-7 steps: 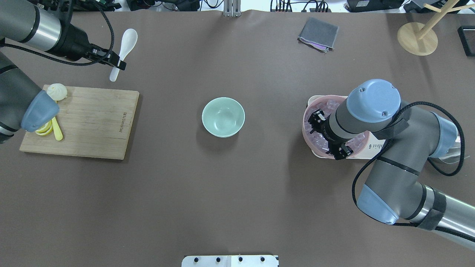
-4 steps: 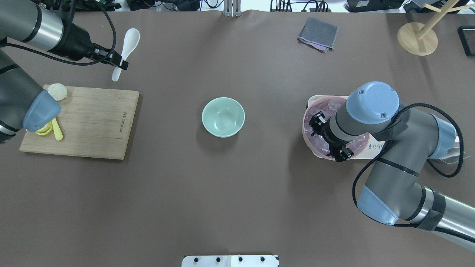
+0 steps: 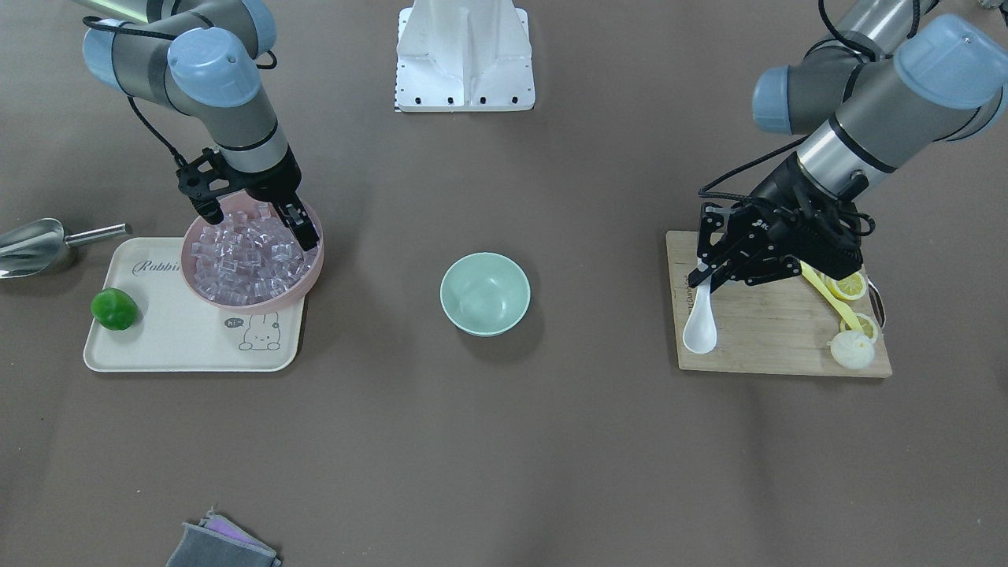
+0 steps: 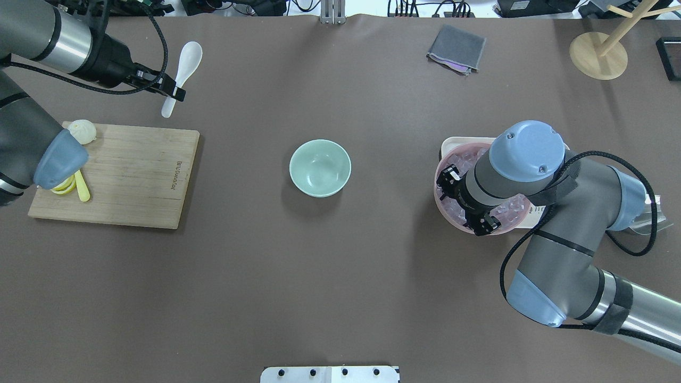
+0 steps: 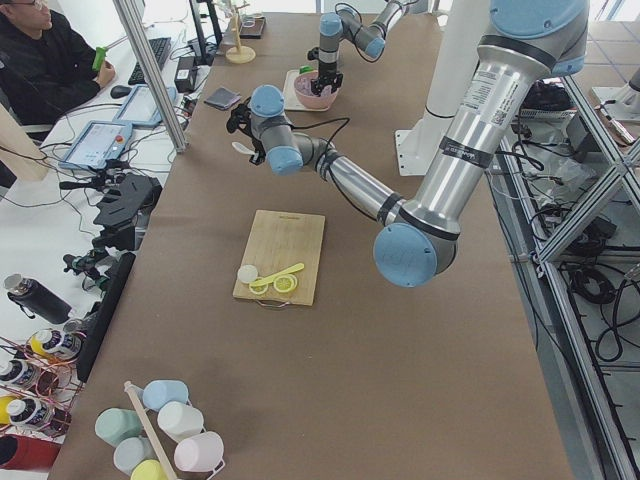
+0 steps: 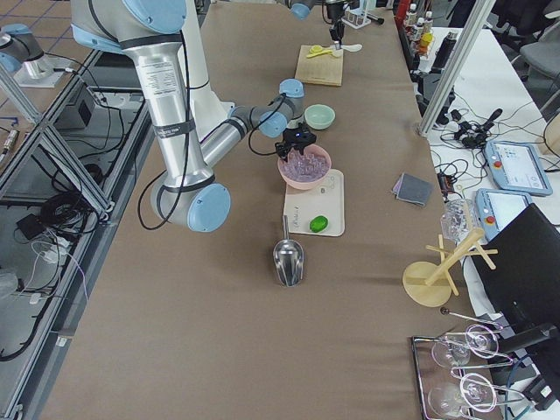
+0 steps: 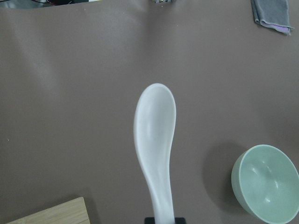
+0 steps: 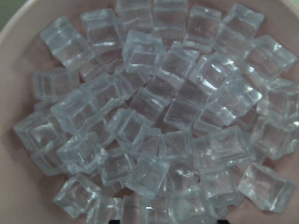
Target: Put spoon and ice into bowl
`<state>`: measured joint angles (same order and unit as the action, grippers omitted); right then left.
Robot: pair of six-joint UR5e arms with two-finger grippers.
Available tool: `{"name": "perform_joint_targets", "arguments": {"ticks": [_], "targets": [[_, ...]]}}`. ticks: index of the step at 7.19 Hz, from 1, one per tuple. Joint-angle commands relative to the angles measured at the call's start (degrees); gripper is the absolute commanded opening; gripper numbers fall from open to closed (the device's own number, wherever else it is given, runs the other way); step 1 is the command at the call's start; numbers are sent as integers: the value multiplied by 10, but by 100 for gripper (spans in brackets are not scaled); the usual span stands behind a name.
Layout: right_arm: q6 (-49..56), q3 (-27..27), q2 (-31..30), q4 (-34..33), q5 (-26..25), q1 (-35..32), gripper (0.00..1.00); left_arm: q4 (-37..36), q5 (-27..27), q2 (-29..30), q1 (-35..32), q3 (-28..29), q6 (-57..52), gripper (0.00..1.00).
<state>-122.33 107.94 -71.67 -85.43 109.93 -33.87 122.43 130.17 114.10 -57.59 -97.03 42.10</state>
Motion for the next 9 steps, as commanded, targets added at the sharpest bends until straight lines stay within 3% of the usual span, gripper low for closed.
{"name": "perform_joint_targets", "arguments": {"ticks": [1,2,3,5,7,9], "targets": [[2,0,3,0,0,5,34,0,2,2,0,-2,0,0],[3,0,3,3,0,5,6,-1,2,4,0,-3,0,0],[28,0,2,10,2,4,0,-1,2,5,0,-2,1,0],[45,4,2,12,43,-22,0,-26,2,18,0,-4,1,0],[92,34,-2,4,111,-94,0,-32,2,27,0,0,9,0],[199,39,-3,-17,125,-133,0,-72,-3,56,33,-3,71,0]]}}
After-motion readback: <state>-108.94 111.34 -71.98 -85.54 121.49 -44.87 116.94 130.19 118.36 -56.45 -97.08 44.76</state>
